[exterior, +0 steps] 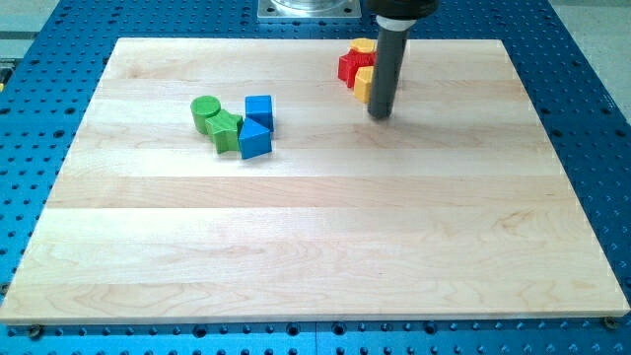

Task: Adjust the group of blocks

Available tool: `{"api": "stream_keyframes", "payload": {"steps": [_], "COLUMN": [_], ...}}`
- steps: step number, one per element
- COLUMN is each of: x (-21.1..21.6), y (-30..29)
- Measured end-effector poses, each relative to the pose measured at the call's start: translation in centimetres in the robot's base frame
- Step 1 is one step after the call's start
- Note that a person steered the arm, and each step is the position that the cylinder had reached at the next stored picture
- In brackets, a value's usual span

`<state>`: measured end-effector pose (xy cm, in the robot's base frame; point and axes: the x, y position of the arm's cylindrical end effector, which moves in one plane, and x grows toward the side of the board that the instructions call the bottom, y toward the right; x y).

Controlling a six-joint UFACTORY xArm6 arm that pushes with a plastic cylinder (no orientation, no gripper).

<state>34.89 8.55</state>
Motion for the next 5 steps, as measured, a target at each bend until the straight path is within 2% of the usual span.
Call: {"api": "stream_keyframes", "payload": {"steps": [1,2,3,4,5], "x": [0.0,-2.0,-1.0,4.0,5.7], "y": [-2.0,-8.9,-11.0,-13.3,-13.4]}}
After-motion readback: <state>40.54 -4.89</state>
